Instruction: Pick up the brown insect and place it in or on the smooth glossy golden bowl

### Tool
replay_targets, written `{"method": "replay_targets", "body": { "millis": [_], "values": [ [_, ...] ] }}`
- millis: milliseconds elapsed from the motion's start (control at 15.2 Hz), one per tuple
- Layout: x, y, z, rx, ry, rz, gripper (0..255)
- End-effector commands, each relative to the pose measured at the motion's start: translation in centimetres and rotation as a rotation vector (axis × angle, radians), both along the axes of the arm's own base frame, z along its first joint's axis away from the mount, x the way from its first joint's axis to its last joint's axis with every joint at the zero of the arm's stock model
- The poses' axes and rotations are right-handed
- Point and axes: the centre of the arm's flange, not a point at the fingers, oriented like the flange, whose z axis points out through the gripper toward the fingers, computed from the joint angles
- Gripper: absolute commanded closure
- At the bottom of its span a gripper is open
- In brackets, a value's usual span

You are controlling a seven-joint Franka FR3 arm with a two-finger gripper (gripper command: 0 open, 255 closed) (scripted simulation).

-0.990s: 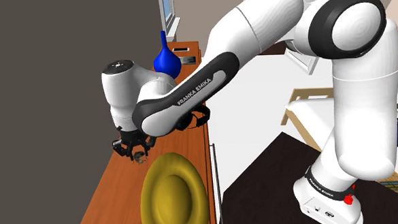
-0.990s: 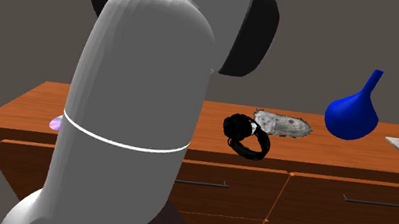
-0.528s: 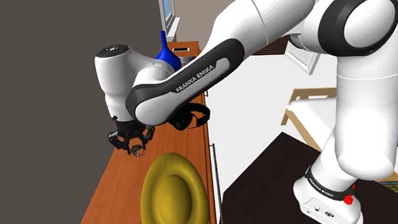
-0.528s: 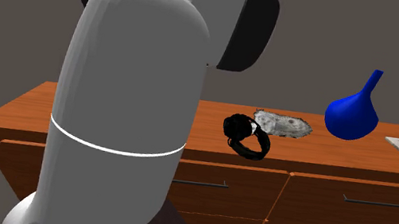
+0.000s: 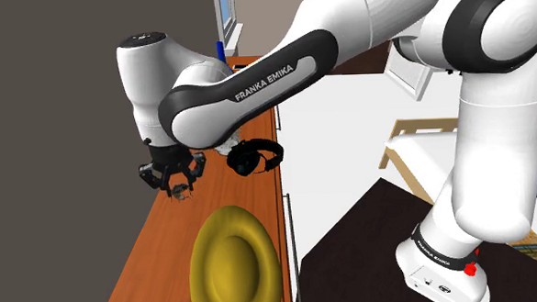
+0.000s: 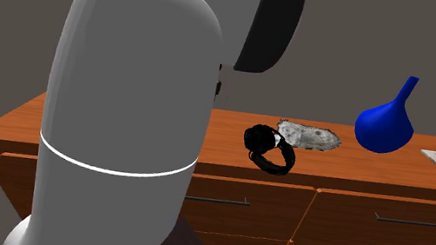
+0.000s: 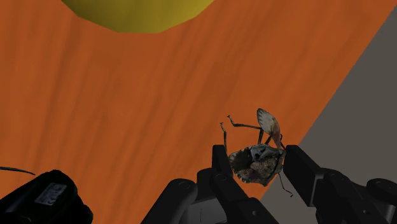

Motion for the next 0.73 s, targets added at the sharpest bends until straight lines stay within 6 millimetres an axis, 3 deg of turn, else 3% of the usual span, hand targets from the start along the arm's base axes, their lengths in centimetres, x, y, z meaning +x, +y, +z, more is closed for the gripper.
{"method": "replay_targets", "body": {
  "millis": [0,660],
  "values": [
    [0.0,0.0,1.1,0.000,0.000,0.000,255],
    [0.0,0.0,6.4,0.000,0.000,0.000,255]
  ]
}}
